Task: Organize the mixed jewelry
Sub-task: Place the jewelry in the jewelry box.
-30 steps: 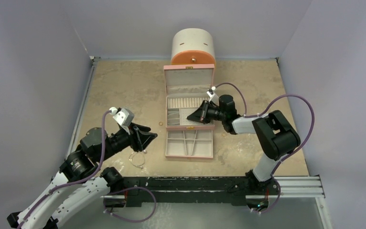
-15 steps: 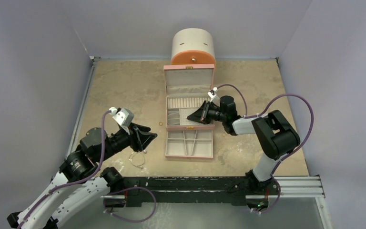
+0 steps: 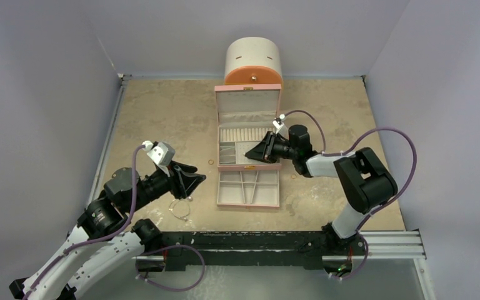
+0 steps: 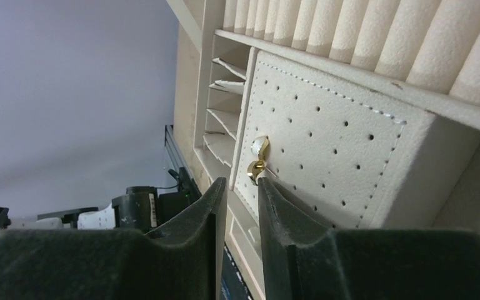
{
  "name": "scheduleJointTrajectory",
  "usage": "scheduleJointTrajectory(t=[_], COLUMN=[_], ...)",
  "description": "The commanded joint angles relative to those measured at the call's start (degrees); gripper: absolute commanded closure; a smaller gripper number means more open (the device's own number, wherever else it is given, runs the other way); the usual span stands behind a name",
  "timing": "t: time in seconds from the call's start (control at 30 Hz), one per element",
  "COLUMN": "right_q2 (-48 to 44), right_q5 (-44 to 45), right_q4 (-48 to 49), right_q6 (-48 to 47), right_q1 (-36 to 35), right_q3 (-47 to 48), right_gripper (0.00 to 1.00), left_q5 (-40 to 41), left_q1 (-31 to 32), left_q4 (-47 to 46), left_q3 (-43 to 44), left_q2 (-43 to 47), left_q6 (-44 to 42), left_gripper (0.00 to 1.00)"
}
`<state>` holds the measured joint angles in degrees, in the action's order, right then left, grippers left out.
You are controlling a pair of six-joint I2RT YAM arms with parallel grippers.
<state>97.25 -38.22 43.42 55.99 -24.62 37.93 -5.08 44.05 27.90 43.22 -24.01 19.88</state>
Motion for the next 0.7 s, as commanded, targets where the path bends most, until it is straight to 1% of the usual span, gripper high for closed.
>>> scheduleJointTrajectory(t=[0.0, 0.13, 0.43, 0.53, 0.67], right_q2=[-4.8, -8.1, -13.1, -14.3, -16.4], right_q5=[0.2, 0.6, 4.8, 7.2, 11.9], right_q4=[-5.9, -9.0, -17.0, -23.0, -31.6], right_q6=[-3.0, -4.3, -9.1, -14.3, -26.2], right_q1=[0.2, 0.2, 0.1, 0.0, -0.7], right_q3=[1.9, 1.9, 3.1, 6.1, 10.1], right_gripper=[0.72, 0.71, 0.72, 0.73, 0.73], left_q5=[0.3, 0.3, 0.2, 0.3, 0.4], left_q1=[0.2, 0.2, 0.2, 0.2, 0.2], left_q4=[-2.8, -2.8, -2.8, -2.8, -2.7], left_q3=[-0.1, -0.1, -0.2, -0.2, -0.1], left_q2=[0.4, 0.3, 0.3, 0.2, 0.0], left_q6=[-1.1, -1.2, -1.2, -1.1, -1.1], left_gripper=[0.57, 0.57, 0.57, 0.56, 0.56])
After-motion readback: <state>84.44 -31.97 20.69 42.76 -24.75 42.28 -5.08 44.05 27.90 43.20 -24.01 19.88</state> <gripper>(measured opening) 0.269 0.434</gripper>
